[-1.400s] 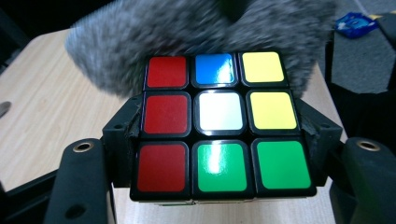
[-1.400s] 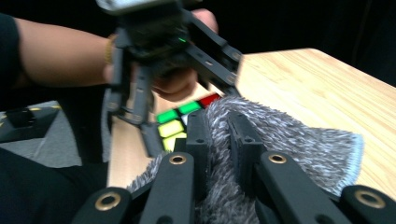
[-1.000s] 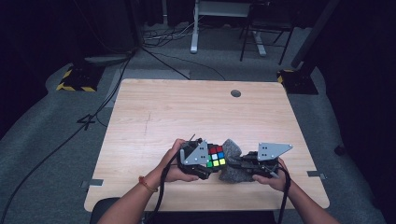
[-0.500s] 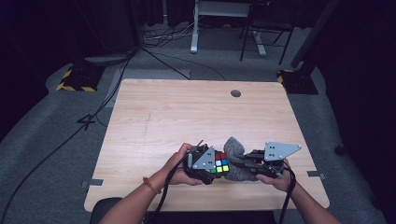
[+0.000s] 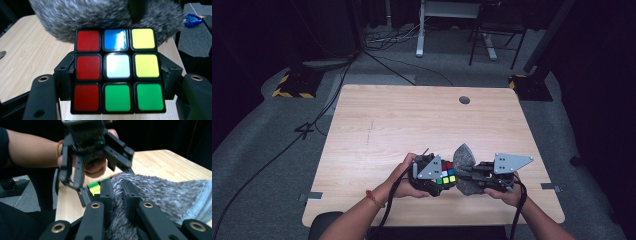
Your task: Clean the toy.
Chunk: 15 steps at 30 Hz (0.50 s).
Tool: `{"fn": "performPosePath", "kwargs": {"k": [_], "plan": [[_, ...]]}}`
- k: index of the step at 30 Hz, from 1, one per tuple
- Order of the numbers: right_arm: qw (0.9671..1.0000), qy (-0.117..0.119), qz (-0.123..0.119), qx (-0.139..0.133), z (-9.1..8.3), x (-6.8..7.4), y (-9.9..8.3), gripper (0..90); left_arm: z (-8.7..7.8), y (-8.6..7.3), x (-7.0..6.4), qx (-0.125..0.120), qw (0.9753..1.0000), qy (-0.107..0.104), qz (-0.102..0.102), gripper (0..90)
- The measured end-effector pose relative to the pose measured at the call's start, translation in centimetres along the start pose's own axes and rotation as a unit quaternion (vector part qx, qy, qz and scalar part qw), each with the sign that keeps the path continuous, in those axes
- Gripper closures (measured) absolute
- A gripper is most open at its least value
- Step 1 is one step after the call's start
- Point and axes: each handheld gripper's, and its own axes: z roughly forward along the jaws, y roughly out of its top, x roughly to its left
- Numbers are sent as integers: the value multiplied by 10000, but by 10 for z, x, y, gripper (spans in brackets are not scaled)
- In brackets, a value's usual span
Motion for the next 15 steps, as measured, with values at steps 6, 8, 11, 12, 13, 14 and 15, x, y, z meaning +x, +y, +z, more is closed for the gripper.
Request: {"fn": "performPosePath", "kwargs": {"k": [6,8,11,12,13,14,15], "plan": [[9999,98,-66,-22,5,4,4,811,11,-1,-2,236,9997,-60,11,331],[9999,156,-57,-4,8,6,4,811,18,-1,-5,395,9991,-95,82,332],[9998,168,-79,4,10,8,6,810,22,-1,-6,514,9986,-79,116,333],[9998,96,-165,77,11,9,7,810,22,-1,-6,526,9985,-83,116,333],[9996,15,-222,153,11,9,7,811,22,-1,-5,500,9987,-93,100,334],[9996,-62,-227,177,10,8,6,811,20,-2,-5,499,9987,-54,101,334],[9995,-140,-214,200,9,5,4,811,19,-1,-4,494,9987,-26,128,334]]}}
